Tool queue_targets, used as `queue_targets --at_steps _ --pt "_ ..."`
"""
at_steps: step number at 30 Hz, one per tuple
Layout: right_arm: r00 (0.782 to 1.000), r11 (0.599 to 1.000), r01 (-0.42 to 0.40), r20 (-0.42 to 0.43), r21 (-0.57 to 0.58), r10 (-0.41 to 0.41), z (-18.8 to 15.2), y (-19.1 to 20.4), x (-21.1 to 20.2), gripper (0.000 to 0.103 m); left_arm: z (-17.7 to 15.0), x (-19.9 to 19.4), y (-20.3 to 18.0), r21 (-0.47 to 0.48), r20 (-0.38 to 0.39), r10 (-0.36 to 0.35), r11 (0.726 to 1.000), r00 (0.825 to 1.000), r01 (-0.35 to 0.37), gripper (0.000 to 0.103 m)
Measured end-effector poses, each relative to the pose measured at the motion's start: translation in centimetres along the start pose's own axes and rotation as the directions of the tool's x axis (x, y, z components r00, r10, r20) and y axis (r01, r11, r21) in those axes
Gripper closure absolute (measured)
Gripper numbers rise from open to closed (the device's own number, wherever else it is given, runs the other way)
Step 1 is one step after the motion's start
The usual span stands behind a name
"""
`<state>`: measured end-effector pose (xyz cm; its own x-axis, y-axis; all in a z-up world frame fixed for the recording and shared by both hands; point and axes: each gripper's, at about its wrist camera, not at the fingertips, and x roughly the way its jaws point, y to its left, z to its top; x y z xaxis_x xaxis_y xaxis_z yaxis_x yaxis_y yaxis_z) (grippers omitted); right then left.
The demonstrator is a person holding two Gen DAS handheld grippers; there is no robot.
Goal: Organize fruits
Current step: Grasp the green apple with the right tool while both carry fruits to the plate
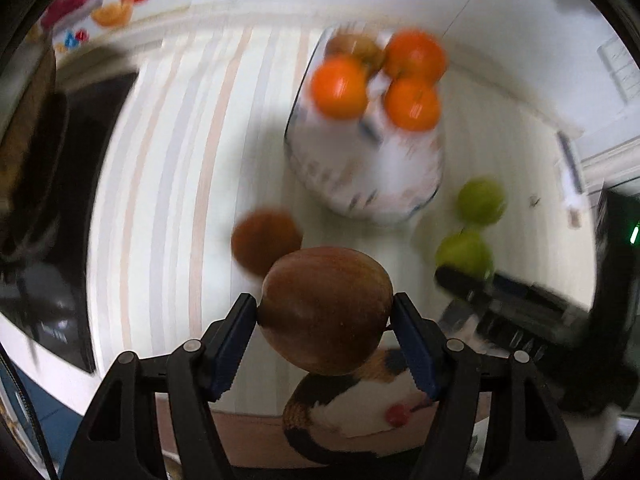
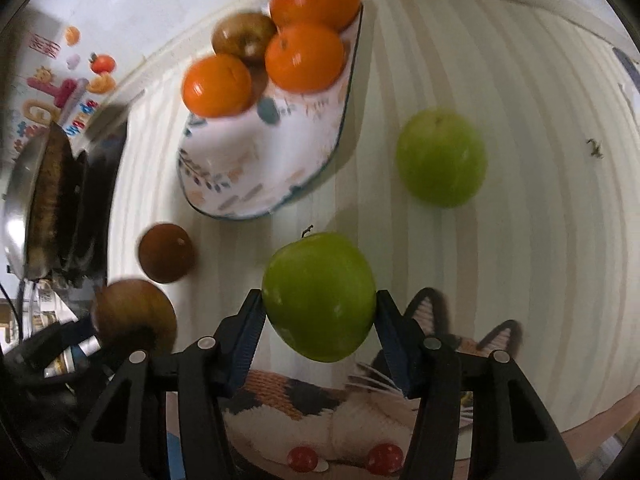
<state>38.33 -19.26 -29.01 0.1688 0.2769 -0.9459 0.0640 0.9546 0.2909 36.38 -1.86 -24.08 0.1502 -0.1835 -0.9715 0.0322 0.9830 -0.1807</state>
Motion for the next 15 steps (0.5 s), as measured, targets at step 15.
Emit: queue_targets --at_steps 15 --pt "0.998 0.999 -0.035 0.045 -0.019 0.035 7.9 2.5 0.5 0.045 13.4 4.6 2.5 -0.045 -0.077 -0.036 0.998 0.996 0.033 0.036"
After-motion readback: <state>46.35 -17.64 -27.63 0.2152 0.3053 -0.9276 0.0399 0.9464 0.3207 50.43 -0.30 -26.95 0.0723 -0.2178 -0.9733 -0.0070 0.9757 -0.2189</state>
